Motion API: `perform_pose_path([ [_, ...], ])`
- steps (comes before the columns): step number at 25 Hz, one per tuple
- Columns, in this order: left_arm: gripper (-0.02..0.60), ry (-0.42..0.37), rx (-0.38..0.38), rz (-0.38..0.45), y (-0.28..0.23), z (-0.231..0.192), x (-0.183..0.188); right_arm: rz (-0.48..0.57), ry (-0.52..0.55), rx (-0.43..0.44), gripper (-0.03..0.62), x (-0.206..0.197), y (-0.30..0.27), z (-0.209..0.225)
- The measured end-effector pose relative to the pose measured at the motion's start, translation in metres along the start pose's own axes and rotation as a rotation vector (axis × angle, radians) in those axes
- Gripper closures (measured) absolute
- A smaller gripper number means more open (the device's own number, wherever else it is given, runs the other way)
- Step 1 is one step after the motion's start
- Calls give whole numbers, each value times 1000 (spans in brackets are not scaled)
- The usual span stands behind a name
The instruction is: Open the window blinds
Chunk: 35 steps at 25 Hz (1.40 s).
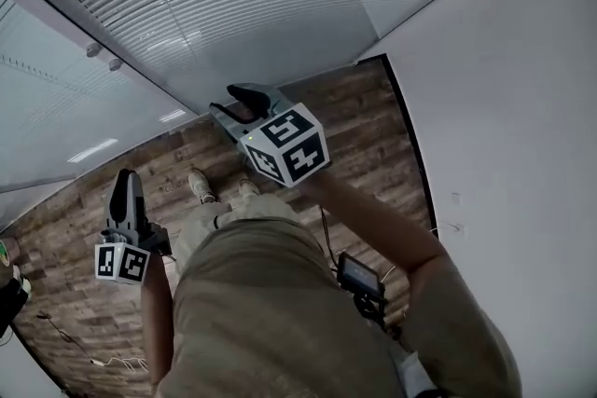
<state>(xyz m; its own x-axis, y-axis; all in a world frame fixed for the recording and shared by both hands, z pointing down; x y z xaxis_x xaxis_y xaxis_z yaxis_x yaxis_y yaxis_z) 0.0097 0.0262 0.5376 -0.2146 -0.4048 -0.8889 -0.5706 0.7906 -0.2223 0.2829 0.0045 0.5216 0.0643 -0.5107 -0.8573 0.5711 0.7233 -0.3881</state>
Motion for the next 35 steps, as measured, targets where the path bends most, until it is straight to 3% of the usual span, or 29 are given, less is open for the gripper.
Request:
perform_pose_path([
  [13, 488, -36, 43, 3, 18, 16, -19, 42, -10, 26, 424, -29, 31, -3],
  [20, 488, -58, 72, -1, 33, 3, -33, 76, -44, 36, 425, -59, 24, -6],
  [26, 495, -69, 123, -20, 62, 2, -27, 90, -43, 61, 425, -56, 26, -26],
  [35, 564, -76, 156, -39, 76, -14, -31, 115, -53, 46, 425, -60, 29, -52],
])
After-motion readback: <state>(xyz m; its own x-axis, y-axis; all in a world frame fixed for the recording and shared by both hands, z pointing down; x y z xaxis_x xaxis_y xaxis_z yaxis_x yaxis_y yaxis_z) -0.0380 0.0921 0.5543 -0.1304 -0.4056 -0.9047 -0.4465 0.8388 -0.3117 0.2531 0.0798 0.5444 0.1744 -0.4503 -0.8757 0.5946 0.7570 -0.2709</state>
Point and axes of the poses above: the fingertips, and each gripper's own axes: y backward along the fingers, z to its right, x out of its top, the point moved 5 cm from there along y, backward along the fingers, and after that the axes turned 7 degrees about x, right-handed, at the moved point
